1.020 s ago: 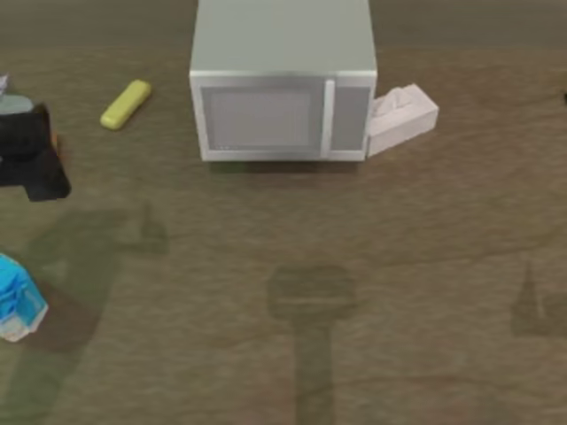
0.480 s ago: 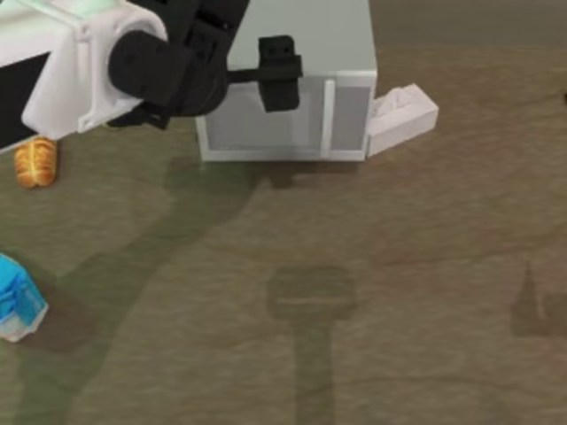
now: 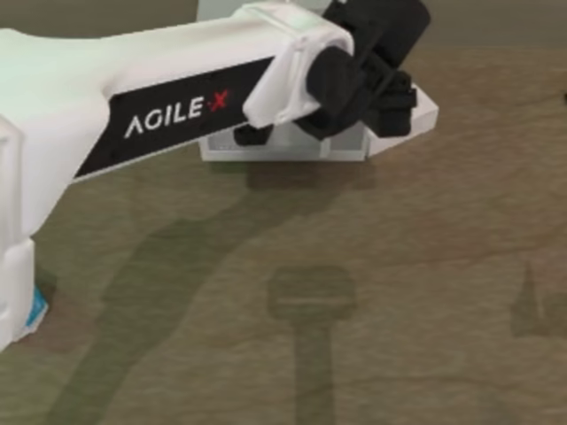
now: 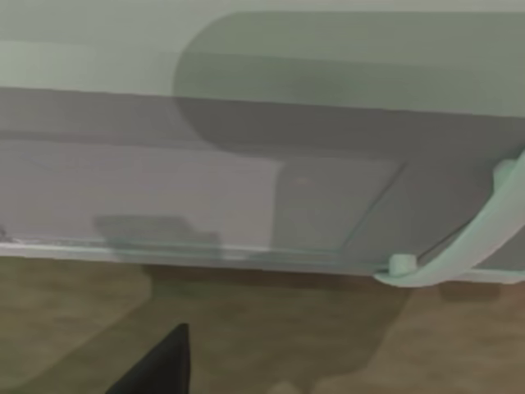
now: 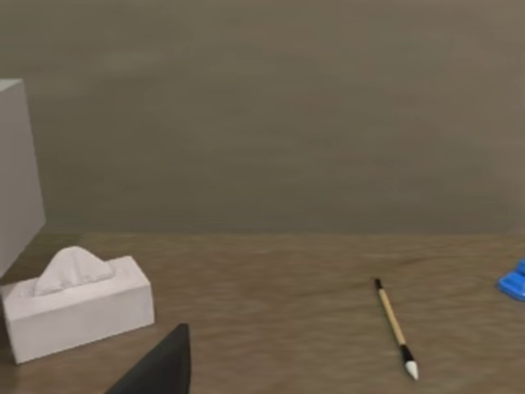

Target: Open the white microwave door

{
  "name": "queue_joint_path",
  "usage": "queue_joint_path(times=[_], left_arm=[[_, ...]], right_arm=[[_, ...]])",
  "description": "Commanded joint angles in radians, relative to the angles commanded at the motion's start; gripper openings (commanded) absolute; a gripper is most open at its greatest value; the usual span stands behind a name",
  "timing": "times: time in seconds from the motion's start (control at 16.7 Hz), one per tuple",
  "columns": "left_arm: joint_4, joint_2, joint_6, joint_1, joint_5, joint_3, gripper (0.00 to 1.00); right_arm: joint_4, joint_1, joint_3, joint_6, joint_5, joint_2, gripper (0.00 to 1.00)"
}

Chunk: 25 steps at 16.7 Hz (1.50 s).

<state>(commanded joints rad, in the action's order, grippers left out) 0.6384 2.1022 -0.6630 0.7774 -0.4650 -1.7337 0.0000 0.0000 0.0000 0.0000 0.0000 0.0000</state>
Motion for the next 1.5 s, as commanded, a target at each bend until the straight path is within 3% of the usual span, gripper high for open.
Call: queue_joint_path(times=[0.42,1.08,1.5], left_arm=[[-0.001,0.018,-0.003,0.001,-0.001,-0.016,1.00],[-0.144,0.221,0.065,-0.068,0.039,-0.104,1.00],[-0.144,0.221,0.065,-0.068,0.039,-0.104,0.47]], right_arm=[[0.000,0.000,0.000,0.000,0.000,0.000,1.00],[0.000,0.000,0.000,0.000,0.000,0.000,1.00],[0.000,0.000,0.000,0.000,0.000,0.000,1.00]])
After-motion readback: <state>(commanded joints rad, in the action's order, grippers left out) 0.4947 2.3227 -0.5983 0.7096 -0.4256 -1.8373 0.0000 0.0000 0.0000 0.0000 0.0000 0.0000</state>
